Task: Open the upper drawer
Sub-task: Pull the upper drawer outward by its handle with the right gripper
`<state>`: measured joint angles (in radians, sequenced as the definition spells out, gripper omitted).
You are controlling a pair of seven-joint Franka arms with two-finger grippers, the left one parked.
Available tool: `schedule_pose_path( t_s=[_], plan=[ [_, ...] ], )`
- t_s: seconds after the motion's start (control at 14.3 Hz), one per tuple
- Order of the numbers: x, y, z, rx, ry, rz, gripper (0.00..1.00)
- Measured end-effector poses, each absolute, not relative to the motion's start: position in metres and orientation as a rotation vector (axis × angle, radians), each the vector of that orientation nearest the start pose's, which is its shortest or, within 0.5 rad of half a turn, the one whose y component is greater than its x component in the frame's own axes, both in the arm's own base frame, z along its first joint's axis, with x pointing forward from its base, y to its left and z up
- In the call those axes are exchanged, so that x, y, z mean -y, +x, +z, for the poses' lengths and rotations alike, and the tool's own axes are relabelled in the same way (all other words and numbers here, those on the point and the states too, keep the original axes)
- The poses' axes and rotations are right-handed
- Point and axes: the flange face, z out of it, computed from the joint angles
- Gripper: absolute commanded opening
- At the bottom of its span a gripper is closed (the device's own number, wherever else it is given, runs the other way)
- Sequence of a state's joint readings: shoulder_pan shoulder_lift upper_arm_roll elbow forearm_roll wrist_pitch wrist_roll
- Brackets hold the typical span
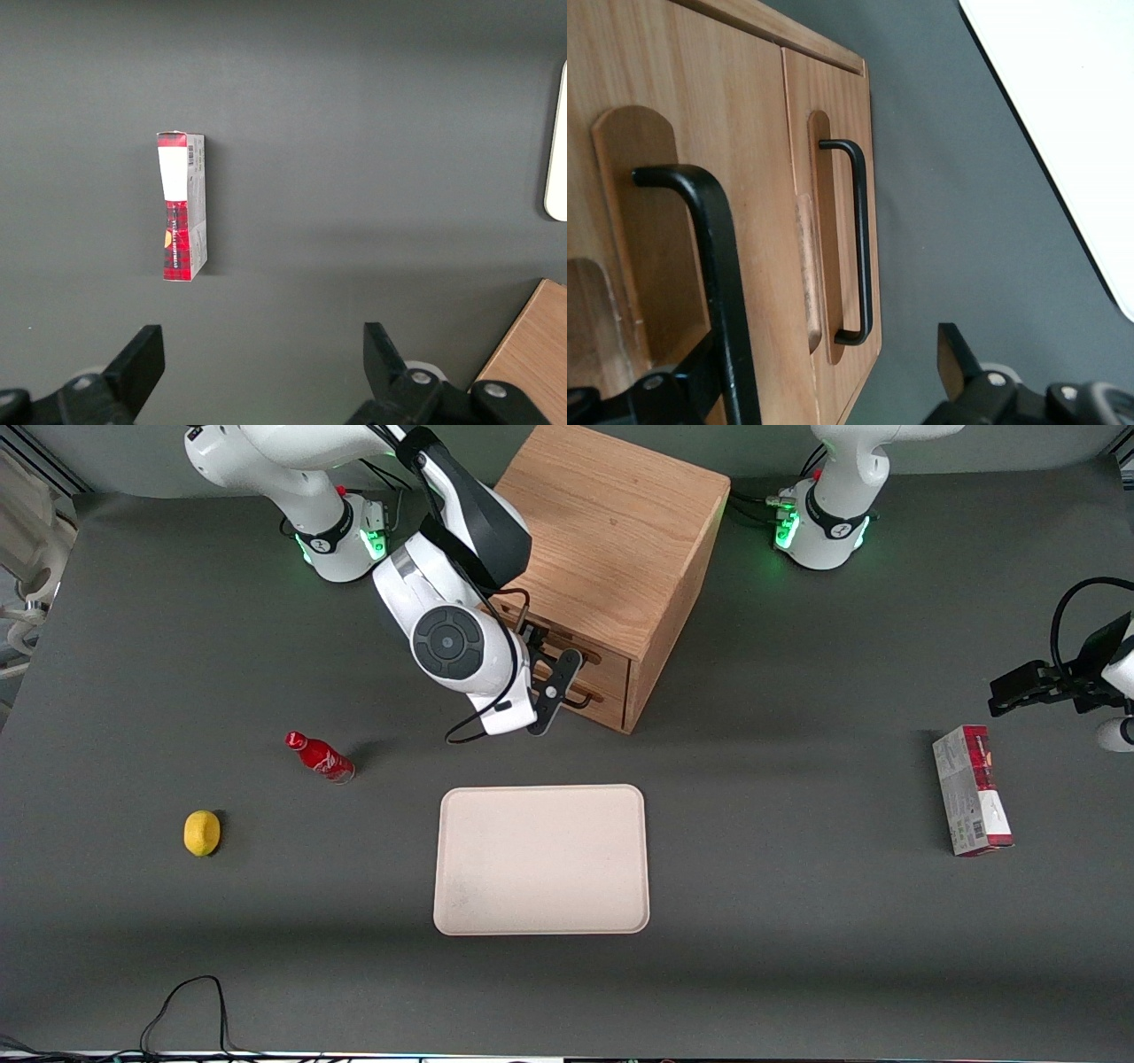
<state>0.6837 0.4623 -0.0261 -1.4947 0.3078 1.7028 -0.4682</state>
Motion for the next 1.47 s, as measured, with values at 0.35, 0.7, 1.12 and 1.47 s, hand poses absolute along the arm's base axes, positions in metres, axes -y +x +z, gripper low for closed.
schedule_pose_path(
  t_s=[0.35,0.7,1.12,1.47],
  plan=[
    [-0.427,0.507,0.389,1.442,-2.461,0.39,1.0],
    [-0.401,0.531,0.39,1.427,-2.469,0.337,1.0],
    [-0.388,0.543,0.39,1.404,-2.482,0.306,1.0],
    [-0.383,0.548,0.39,1.397,-2.488,0.285,1.0]
  ],
)
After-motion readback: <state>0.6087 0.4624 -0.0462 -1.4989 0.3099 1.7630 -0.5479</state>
